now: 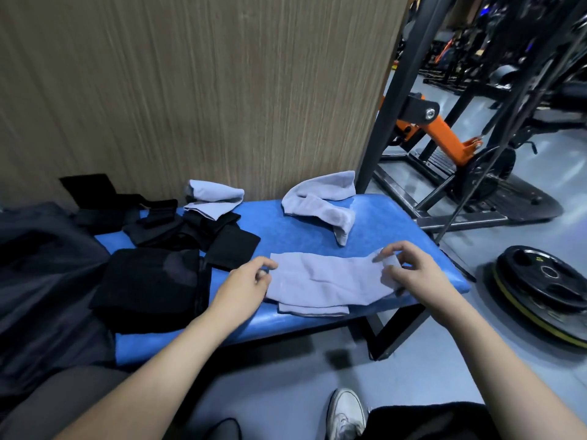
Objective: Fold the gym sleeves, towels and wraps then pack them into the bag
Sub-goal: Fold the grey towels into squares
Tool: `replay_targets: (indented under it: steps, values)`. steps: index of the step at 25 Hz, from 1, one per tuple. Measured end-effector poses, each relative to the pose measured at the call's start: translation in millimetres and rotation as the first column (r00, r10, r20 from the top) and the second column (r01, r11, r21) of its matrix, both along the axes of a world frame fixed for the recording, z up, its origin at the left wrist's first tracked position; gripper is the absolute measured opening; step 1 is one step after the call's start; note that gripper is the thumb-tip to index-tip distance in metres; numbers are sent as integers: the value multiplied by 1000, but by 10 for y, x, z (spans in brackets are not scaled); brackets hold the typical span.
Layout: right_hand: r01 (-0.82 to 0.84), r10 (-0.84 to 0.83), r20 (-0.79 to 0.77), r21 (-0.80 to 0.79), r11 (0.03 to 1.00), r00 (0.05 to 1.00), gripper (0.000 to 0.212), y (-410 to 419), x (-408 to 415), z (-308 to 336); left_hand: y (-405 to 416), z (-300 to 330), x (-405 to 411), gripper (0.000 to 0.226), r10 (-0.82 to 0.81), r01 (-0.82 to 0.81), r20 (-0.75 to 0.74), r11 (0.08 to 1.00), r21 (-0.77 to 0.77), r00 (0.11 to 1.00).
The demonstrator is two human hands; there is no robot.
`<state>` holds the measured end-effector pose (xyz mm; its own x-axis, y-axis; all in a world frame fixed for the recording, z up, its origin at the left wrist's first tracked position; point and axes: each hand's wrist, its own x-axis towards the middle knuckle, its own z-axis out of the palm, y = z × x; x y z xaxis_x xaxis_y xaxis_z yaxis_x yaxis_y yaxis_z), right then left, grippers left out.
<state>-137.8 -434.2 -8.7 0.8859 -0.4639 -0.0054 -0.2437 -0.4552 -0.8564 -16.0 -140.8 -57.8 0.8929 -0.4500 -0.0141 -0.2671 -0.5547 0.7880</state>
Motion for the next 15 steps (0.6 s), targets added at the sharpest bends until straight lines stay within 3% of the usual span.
replay_targets:
  steps: [4,8,15]
  values:
    - [-118,123,106,-50,992,987,34,360,187,84,-37,11,-11,24,29,-29,-6,999,-15,1000]
    - [-275,285,101,-99,956,953,32,853,403,62,-28,27,-20,27,29,-29,-8,1000,1,1000]
    - [-370,386,-5,-298,880,922,25,1350,717,-113,5,36,-12,25,30,-30,-28,1000,-3,999]
